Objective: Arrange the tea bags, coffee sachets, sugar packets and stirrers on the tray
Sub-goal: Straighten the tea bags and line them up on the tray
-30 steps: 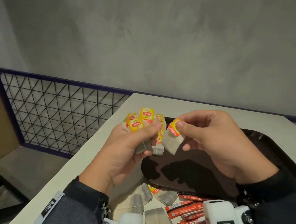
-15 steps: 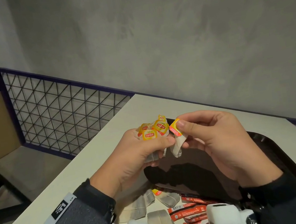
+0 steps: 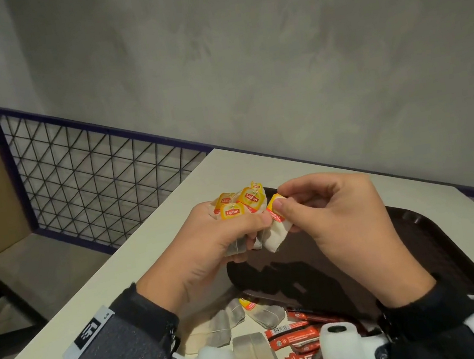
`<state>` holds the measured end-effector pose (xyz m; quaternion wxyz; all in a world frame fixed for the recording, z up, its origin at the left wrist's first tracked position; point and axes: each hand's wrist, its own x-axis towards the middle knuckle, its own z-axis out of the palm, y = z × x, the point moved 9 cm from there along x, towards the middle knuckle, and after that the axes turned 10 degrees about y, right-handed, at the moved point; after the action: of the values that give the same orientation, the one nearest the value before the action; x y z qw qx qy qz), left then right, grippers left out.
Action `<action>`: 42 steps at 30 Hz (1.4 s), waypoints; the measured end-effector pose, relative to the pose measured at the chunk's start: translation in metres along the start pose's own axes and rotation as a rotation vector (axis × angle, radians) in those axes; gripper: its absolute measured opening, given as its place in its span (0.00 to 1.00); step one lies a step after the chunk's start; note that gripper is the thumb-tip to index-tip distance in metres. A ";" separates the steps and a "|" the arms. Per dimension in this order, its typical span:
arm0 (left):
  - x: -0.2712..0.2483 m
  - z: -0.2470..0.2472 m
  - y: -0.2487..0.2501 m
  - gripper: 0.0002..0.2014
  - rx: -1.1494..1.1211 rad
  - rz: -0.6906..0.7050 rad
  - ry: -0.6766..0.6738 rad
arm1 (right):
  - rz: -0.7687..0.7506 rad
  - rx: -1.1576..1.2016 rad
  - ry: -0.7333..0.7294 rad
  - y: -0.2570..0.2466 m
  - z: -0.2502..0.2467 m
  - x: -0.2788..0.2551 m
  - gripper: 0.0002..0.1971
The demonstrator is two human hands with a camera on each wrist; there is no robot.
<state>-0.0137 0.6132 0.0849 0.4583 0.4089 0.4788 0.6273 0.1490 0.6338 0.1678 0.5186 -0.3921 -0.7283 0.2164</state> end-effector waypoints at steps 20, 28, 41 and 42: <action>0.025 -0.066 -0.027 0.12 -0.582 -0.276 0.470 | 0.190 -0.243 -0.552 0.081 0.104 0.040 0.07; 0.027 -0.047 -0.023 0.18 -0.642 -0.293 0.315 | 0.170 -0.302 -0.588 0.090 0.114 0.050 0.07; 0.017 -0.023 -0.024 0.12 -0.495 -0.355 0.142 | 0.166 -0.071 -0.396 0.028 0.074 0.077 0.00; 0.016 -0.022 -0.024 0.13 -0.489 -0.357 0.140 | 0.151 -0.028 -0.410 0.018 0.073 0.074 0.01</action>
<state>-0.0341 0.6264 0.0582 0.6120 0.1516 0.4082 0.6602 0.0761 0.7102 0.1706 0.3362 -0.4005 -0.7902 0.3196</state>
